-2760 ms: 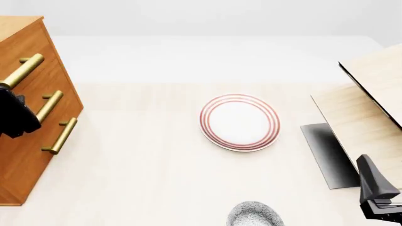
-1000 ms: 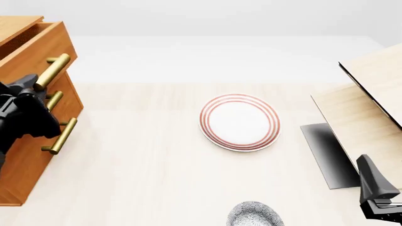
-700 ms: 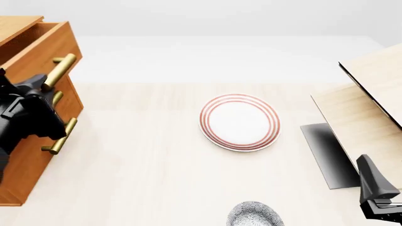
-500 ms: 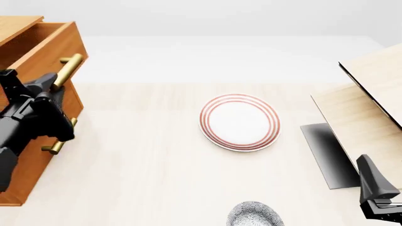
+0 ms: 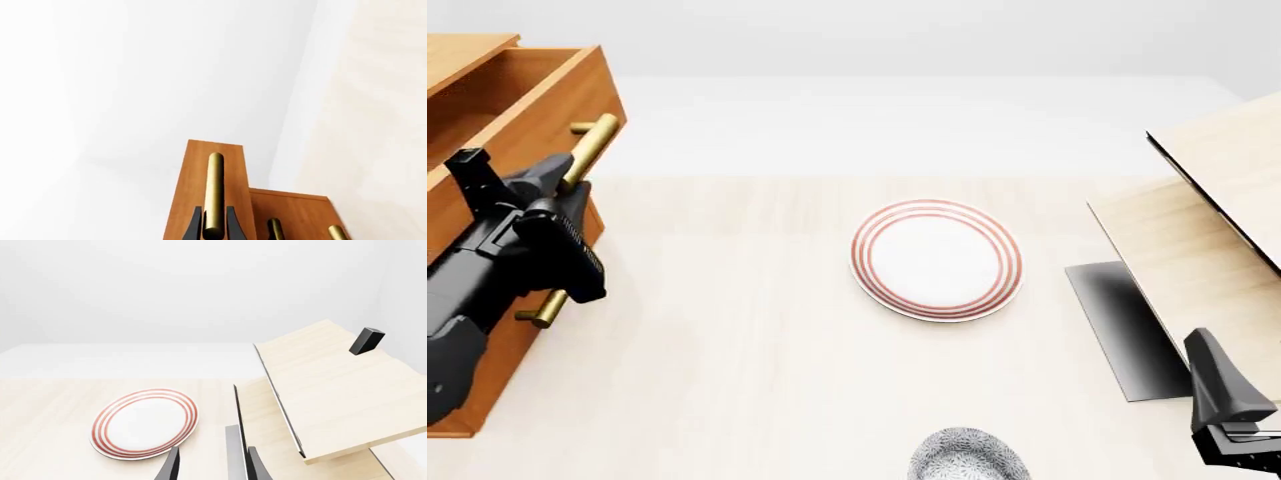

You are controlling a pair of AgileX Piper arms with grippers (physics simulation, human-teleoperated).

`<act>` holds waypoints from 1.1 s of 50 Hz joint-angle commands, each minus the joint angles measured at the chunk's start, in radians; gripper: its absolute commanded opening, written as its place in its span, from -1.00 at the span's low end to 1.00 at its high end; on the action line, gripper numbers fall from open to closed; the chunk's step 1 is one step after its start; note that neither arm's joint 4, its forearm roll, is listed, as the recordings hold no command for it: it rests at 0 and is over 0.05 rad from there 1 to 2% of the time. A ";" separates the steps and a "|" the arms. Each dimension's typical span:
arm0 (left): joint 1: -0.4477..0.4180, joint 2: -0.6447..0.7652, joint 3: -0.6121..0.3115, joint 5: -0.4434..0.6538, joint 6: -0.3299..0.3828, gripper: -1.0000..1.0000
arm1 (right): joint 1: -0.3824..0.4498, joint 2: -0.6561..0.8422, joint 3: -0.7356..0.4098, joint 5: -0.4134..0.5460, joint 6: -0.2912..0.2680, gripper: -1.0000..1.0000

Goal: Open the top drawer of the cabinet and put the bowl in it.

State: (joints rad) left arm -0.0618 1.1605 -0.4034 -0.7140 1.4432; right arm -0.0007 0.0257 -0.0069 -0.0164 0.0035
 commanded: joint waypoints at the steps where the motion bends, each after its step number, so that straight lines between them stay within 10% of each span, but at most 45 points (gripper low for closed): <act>1: -0.096 -0.004 -0.032 0.014 0.000 -1.00 | 0.000 -0.006 0.001 0.004 -0.001 1.00; 4: -0.107 -0.046 -0.043 0.072 -0.024 -1.00 | 0.000 -0.006 0.001 0.004 -0.001 1.00; 5: -0.106 -0.054 -0.038 0.068 -0.016 1.00 | 0.000 -0.006 0.001 0.004 -0.001 1.00; 24: -0.210 -0.276 -0.001 0.178 0.013 1.00 | 0.000 -0.006 0.001 0.004 -0.001 1.00; 55: -0.157 -0.270 -0.537 0.908 -0.839 1.00 | 0.000 -0.006 0.001 0.004 -0.001 1.00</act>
State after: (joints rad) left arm -0.2718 0.8664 -0.7787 -0.0249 0.8664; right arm -0.0007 0.0257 -0.0069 -0.0164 0.0035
